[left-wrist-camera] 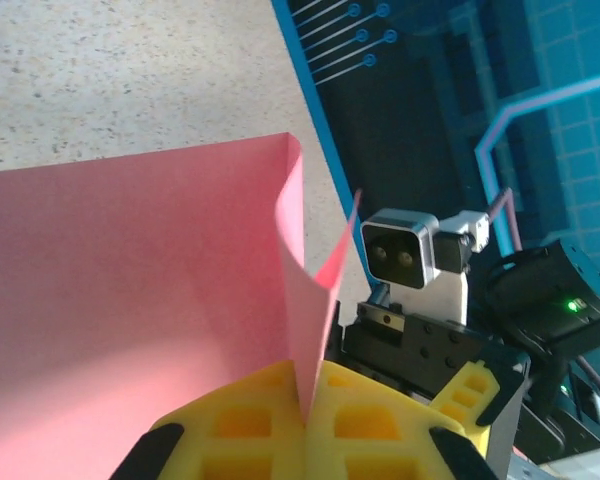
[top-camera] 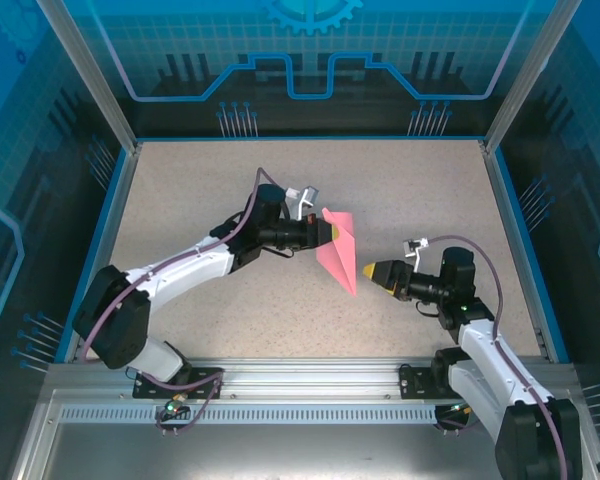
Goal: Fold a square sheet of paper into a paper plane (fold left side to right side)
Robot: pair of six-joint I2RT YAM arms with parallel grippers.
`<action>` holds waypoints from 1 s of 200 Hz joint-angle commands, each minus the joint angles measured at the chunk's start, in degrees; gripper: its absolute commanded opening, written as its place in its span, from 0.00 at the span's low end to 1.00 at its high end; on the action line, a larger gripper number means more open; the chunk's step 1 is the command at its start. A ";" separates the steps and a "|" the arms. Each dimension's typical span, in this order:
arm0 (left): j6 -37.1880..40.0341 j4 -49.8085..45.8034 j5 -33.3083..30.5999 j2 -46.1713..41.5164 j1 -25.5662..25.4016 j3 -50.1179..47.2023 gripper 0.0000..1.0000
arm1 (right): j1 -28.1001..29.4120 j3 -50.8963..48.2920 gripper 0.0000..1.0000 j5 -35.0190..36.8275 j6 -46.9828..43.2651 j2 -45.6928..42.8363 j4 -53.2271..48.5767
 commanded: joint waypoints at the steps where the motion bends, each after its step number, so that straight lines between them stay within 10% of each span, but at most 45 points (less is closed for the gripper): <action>1: -2.82 4.35 3.70 -1.89 0.09 -1.47 0.02 | 0.42 1.39 0.99 -4.35 4.73 1.48 8.94; 76: -4.02 5.33 6.34 -1.81 -2.94 0.76 0.03 | 10.13 3.23 0.95 1.55 10.92 5.50 19.16; 200: -0.81 1.20 4.96 -2.23 -3.37 0.67 0.20 | 12.58 7.11 0.13 4.53 1.85 2.60 2.65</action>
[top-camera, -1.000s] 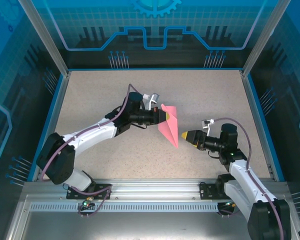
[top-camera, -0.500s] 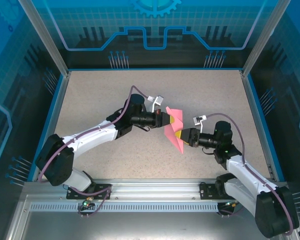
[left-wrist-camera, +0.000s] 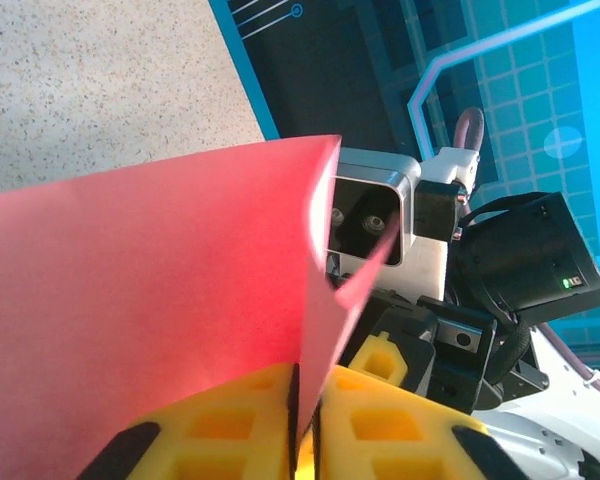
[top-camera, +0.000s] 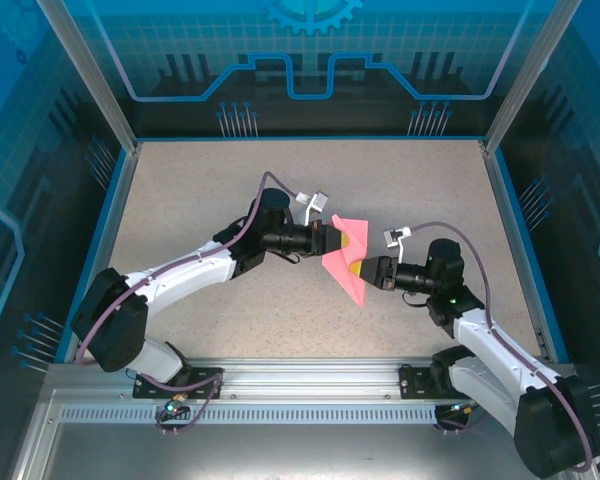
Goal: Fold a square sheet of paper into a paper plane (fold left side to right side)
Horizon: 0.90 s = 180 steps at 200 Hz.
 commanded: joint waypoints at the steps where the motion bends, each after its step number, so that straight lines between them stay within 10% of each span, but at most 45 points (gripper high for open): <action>1: 2.40 -2.27 0.23 -1.63 -0.17 1.07 0.21 | 0.93 2.75 0.13 1.53 -4.84 -1.52 -8.12; 42: 10.27 -14.87 -5.73 -5.82 0.29 2.55 0.56 | 1.65 8.29 0.06 8.76 -17.75 -3.29 -28.80; 77: 17.00 -29.28 -20.65 -14.36 0.49 2.11 0.66 | 5.76 17.14 0.05 24.21 -31.17 -2.03 -47.97; 147: 17.45 -40.43 -42.34 -34.58 0.56 -4.96 0.84 | 26.06 43.68 0.04 80.18 -38.20 24.70 -73.90; 180: 17.91 -46.29 -48.44 -44.13 0.75 -6.40 0.91 | 33.75 53.91 0.04 94.53 -36.85 41.18 -81.92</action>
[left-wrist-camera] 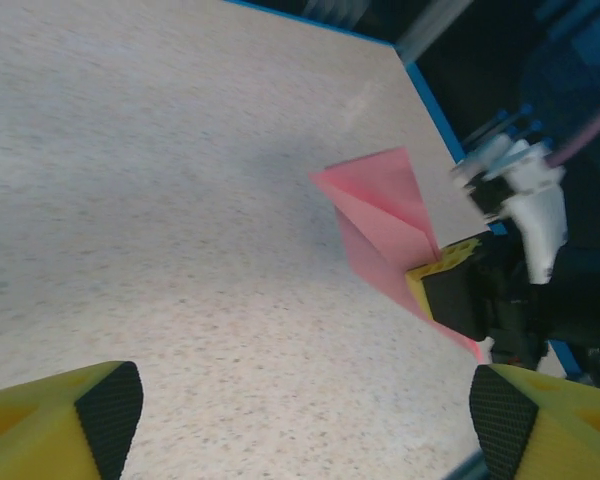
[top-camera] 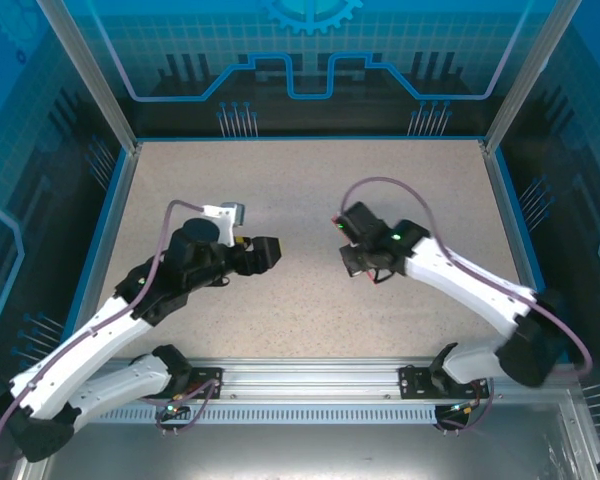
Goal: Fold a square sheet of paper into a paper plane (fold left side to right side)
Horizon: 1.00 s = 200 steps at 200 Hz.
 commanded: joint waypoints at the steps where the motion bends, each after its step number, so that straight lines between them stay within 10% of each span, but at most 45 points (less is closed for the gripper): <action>1: 1.34 -6.66 -8.15 -6.07 0.34 -1.52 0.91 | 4.84 5.77 0.05 19.96 -0.30 8.91 -12.44; 90: 2.67 -13.18 -10.42 -14.66 0.56 -3.81 0.95 | 13.65 20.75 0.05 26.79 1.21 40.36 -23.39; 135: 2.93 -13.44 -10.52 -14.99 0.52 -5.00 0.94 | 14.82 21.67 0.09 18.13 -1.63 43.57 -21.11; 200: 1.44 -11.55 -7.12 -10.59 0.57 -5.36 0.94 | 14.78 18.59 0.42 3.13 -3.81 34.52 -14.86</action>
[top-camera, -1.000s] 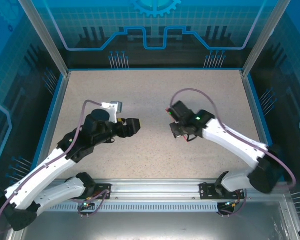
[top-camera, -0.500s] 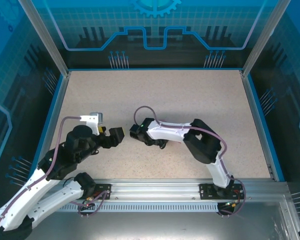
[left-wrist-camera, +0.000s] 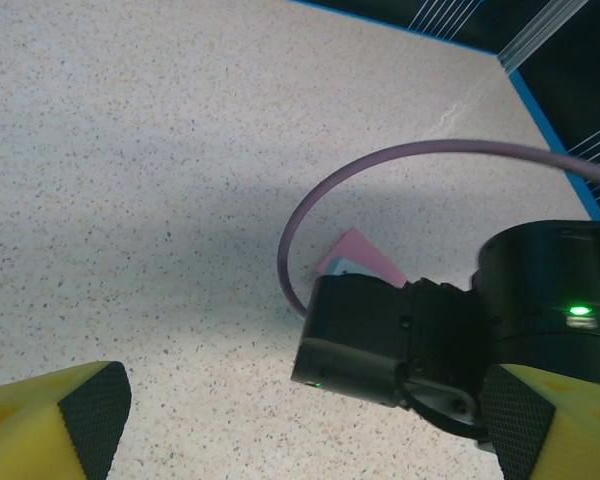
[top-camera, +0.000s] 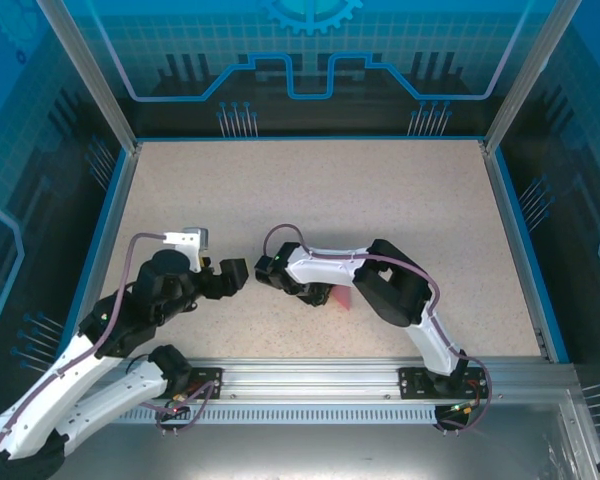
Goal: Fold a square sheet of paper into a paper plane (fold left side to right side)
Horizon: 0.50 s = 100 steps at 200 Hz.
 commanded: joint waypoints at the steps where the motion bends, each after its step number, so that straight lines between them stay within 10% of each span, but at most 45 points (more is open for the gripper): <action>1: -0.03 0.88 2.14 1.93 0.38 -0.52 0.94 | 0.75 -1.07 0.42 -7.09 -0.59 -6.66 2.09; 100: -7.39 20.55 17.88 20.77 0.51 -4.98 0.92 | -9.39 -21.57 0.78 -24.85 1.41 -41.76 20.04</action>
